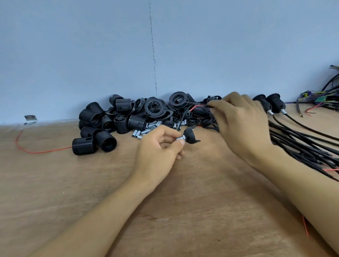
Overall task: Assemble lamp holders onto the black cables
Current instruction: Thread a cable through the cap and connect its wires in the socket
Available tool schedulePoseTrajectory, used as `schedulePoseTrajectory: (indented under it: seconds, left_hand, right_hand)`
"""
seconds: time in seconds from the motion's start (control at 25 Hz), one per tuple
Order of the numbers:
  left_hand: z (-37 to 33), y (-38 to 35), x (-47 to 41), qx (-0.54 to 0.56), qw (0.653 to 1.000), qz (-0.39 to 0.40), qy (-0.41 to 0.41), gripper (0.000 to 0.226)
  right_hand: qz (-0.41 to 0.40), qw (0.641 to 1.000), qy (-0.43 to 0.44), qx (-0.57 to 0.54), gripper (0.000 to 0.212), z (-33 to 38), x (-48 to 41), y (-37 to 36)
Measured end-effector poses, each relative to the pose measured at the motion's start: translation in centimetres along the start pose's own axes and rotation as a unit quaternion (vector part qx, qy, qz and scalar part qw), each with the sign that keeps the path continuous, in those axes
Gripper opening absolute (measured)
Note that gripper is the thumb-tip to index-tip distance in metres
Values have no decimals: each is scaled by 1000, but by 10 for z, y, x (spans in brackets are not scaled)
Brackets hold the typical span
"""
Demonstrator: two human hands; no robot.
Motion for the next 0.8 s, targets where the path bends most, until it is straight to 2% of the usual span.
schedulePoseTrajectory:
  seconds: [0.08,0.16,0.28,0.36,0.44,0.52,0.68,0.8]
  left_hand:
    - [0,2,-3,103,992,-29,64,10]
    - [-1,5,-7,186,975,-50,114,12]
    - [-2,7,-10,238,957,-67,151,19]
    - [-1,7,-11,231,961,-32,147,22]
    - [1,6,-9,174,977,21,120,24]
    - [3,5,-7,128,987,37,90,22]
    - [-1,8,-11,130,990,-16,49,13]
    - [-4,17,-16,190,978,-63,54,13]
  right_hand:
    - [17,996,34,-80,21,19,7,-1]
    - [72,983,30,-164,23,30,15,-5]
    - [123,963,29,-239,23,37,22,-11]
    - [150,953,23,-264,23,38,22,-14]
    - [187,944,22,-270,26,39,22,-16]
    - [219,935,15,-277,30,38,23,-19]
    - [236,925,13,-297,14,38,24,-19]
    - [250,942,74,-210,8,32,22,-18]
Point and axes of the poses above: each hand's wrist, its own x-axis away from the middle knuckle, its own y-axis out of the back of the hand, z = x × y, the point moved 2 cm from there along -x, towards the middle knuckle, and after that the axes turned 11 degrees about x, right-handed, at the moved point
